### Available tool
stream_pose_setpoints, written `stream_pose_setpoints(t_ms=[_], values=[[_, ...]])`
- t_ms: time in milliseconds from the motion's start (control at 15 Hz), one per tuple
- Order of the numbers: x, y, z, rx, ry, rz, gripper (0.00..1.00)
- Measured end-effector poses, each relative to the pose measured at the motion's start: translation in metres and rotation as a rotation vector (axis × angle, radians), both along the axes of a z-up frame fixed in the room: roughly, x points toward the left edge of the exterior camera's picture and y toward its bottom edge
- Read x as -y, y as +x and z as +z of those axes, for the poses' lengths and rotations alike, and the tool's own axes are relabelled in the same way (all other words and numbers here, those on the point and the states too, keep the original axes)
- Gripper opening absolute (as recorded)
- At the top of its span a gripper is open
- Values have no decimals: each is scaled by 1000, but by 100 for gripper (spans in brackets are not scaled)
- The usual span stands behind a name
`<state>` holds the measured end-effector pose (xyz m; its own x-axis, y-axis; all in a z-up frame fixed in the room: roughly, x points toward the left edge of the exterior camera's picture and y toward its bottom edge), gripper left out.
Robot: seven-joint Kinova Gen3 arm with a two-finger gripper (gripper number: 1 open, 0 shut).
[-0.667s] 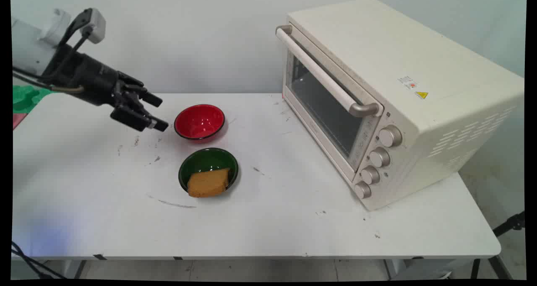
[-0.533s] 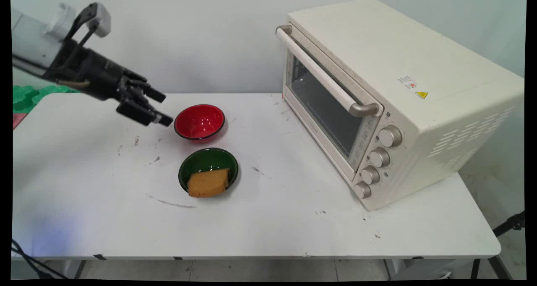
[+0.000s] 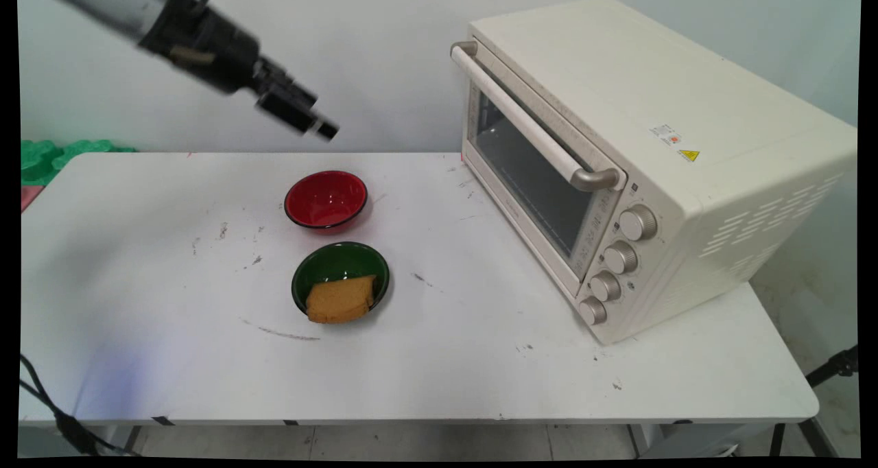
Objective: Open the oven
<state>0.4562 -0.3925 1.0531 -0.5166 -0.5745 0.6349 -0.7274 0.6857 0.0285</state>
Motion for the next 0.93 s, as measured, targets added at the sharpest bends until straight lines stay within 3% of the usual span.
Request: stream_pose_setpoints(t_ms=[400,933], values=[[63,-57,36,-27,-25,6,100],[119,-131,54,-64,-40,-26,100]])
